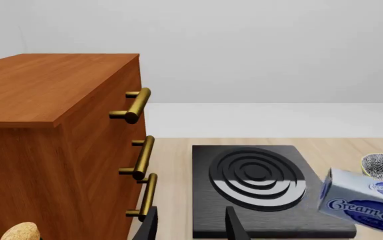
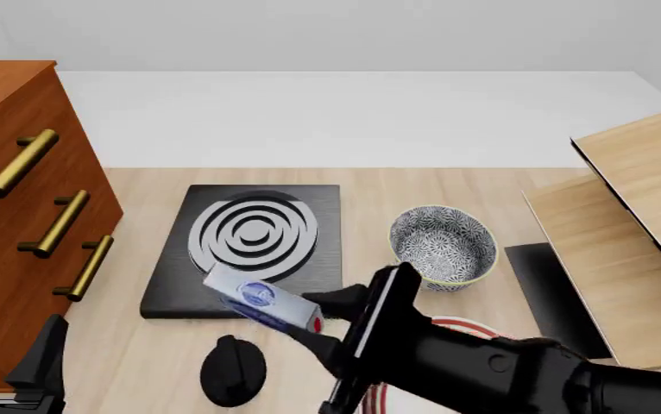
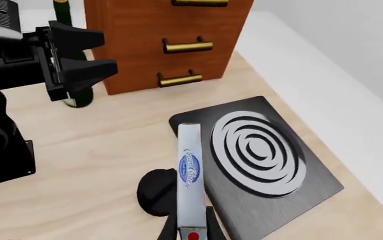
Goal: Pick up the cream cheese and put it in the bowl.
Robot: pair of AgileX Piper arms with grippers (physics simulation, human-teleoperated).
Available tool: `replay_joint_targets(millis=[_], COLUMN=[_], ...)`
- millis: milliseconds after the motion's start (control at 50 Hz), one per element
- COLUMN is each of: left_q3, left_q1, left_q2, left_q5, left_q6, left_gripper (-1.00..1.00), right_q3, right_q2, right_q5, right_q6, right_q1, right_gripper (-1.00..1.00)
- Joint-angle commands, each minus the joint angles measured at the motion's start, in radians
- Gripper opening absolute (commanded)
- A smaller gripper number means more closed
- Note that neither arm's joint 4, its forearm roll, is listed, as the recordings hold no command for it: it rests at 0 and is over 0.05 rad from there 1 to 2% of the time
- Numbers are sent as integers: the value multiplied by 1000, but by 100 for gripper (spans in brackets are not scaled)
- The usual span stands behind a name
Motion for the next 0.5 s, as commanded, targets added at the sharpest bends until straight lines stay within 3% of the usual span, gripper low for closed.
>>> replay_joint_targets(millis=[20,80,260,500], left_q3=[0,0,0,0], left_q1=[0,0,0,0], left_q2=[0,0,0,0], left_q5=[0,0,0,0], left_q6=[0,0,0,0], left_gripper=[100,100,100,100], right_q3=[16,4,2,-38], right_q2=[-106,-136,-160,-186], right_q5=[77,117,158,247], right_q6=[4,25,7,32], right_q1=[-96,-125,-221,-318], right_gripper=[-100,-100,-100,-100])
